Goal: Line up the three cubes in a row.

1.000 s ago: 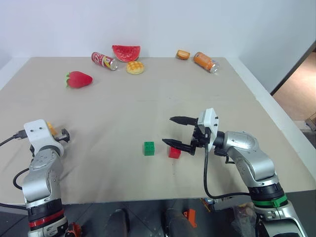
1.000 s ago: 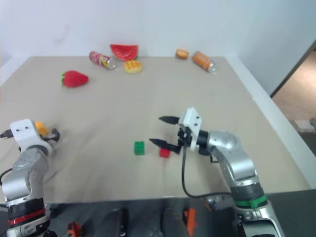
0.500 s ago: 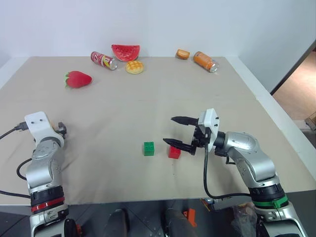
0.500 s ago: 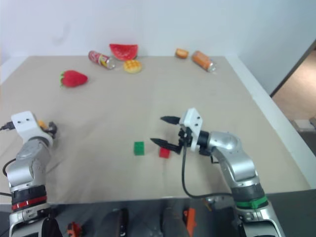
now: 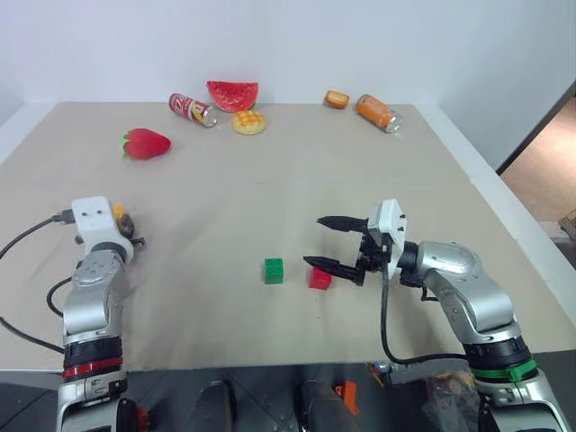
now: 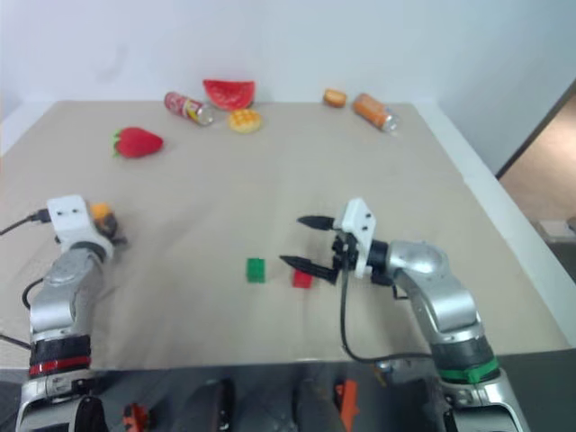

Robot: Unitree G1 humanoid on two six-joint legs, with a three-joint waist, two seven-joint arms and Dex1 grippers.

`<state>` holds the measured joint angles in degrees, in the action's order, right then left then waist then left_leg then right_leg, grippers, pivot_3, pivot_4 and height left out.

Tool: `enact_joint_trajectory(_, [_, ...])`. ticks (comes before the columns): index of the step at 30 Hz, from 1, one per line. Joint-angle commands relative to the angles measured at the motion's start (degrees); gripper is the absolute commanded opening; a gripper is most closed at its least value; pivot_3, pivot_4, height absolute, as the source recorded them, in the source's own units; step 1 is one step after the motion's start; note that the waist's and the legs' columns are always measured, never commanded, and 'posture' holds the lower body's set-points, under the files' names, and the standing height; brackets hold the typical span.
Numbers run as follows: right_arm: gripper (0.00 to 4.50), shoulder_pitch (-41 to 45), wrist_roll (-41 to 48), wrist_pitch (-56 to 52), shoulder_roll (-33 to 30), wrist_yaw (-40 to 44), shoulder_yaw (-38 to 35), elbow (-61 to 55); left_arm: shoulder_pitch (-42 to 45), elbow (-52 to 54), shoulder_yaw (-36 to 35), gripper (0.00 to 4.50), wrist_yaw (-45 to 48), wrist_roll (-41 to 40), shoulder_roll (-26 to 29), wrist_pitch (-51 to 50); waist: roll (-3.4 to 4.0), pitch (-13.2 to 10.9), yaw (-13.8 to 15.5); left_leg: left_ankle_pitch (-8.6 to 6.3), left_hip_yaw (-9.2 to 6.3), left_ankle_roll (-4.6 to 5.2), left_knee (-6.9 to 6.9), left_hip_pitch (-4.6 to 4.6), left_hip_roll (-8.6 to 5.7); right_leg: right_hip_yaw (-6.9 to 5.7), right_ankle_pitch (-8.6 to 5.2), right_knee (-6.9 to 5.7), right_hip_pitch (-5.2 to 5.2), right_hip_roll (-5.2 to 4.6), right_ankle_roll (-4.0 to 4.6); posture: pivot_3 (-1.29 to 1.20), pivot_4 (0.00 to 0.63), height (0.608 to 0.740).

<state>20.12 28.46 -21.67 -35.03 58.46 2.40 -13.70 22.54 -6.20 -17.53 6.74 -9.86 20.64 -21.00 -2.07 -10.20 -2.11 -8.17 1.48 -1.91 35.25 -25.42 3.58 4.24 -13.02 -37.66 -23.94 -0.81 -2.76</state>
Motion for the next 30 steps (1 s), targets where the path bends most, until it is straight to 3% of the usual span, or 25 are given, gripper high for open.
enact_joint_trajectory(1, [4.32,-1.61,8.61,-4.2,-2.77,3.04,-4.84,-7.27,1.42,-1.04,6.09,1.3,18.27,-2.98,3.11,11.6,0.0,0.0,0.15,-0.03,0.02,-0.05,-0.01,-0.01,0.0,0.0,-0.01,0.02,-0.01,-0.04,0.01,0.0,0.15,0.74])
enact_joint_trajectory(5, [4.32,-3.15,11.1,-6.52,-4.71,2.51,-7.01,-8.95,0.12,-2.95,9.75,1.3,37.67,-7.99,6.75,18.32,0.0,0.0,-0.24,-0.07,0.09,-0.09,-0.11,-0.01,0.01,0.01,-0.03,0.18,-0.02,-0.07,0.02,0.0,0.15,0.74])
enact_joint_trajectory(8, [4.32,-4.52,12.45,-7.59,-5.87,2.53,-8.57,-9.67,-1.12,-3.29,12.9,1.3,53.8,-12.64,10.88,17.49,0.0,0.0,-0.46,-0.06,0.08,-0.07,-0.29,0.0,0.01,0.01,-0.06,0.23,-0.07,-0.06,0.08,0.0,0.15,0.74])
enact_joint_trajectory(13, [4.32,-5.66,14.36,-8.88,-6.8,2.45,-10.19,-10.59,1.42,-10.08,16.87,1.3,67.56,-10.96,14.16,24.35,0.01,0.0,-0.4,-0.04,0.07,-0.05,-0.49,0.0,0.01,-0.01,-0.17,0.23,-0.16,-0.04,0.12,0.0,0.15,0.74])
enact_joint_trajectory(21, [4.32,-5.57,16.78,-9.81,-6.58,1.17,-11.77,-10.76,8.71,-21.96,20.37,1.3,74.96,-8.76,10.84,29.82,0.01,0.0,-0.28,-0.02,0.07,-0.01,-0.4,-0.02,-0.01,0.0,-0.14,0.23,-0.11,-0.06,0.05,0.0,0.15,0.74])
enact_joint_trajectory(30, [4.32,-5.89,15.31,-8.76,-6.73,0.72,-10.7,-10.65,8.9,-24.34,21.97,1.3,81.97,-7.66,11.49,32.21,0.01,0.0,-0.42,-0.02,0.02,-0.01,-0.45,-0.03,0.05,0.0,-0.17,0.22,-0.15,0.08,0.08,0.0,0.15,0.74])
